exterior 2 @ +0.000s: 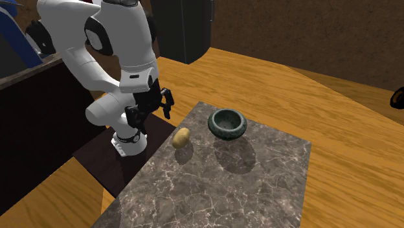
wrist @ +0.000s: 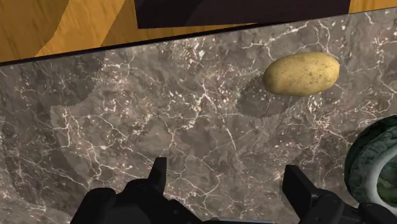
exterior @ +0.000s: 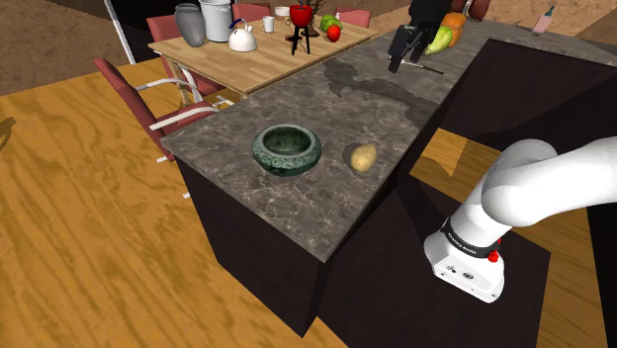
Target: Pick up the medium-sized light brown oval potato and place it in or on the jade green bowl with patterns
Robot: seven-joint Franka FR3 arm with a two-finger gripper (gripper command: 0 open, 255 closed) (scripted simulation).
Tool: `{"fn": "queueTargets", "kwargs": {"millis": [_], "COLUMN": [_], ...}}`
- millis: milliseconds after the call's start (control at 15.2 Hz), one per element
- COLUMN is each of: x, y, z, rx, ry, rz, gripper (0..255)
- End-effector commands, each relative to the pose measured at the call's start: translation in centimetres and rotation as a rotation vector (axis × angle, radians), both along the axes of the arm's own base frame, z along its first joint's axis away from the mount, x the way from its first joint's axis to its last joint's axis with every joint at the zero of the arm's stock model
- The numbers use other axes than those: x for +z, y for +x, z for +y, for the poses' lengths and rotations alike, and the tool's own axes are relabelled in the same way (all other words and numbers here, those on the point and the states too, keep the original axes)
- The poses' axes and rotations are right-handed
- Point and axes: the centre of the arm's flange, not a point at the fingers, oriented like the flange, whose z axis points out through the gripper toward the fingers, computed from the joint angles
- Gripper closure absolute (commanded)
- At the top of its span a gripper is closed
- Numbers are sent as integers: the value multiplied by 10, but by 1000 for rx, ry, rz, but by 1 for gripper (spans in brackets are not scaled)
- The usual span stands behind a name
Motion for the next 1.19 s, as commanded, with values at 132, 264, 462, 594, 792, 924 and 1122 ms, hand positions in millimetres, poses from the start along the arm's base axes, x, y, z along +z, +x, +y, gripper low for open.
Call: {"fn": "queueTargets", "kwargs": {"millis": [132,264,462,594,792,924,1122], "x": [-21,-42,-73,-94,-124,-144,-174], "y": [-7,-12,-17,-18,-15,-12,-2], "z": [13,26,49,64,87,103,125], "rx": [-129,-257,-450,-579,-772,-900,-1093], "ry": [12,24,41,53,71,82,100], "rz": [7,13,23,30,40,46,56], "gripper": [0,0,0,0,0,0,0]}}
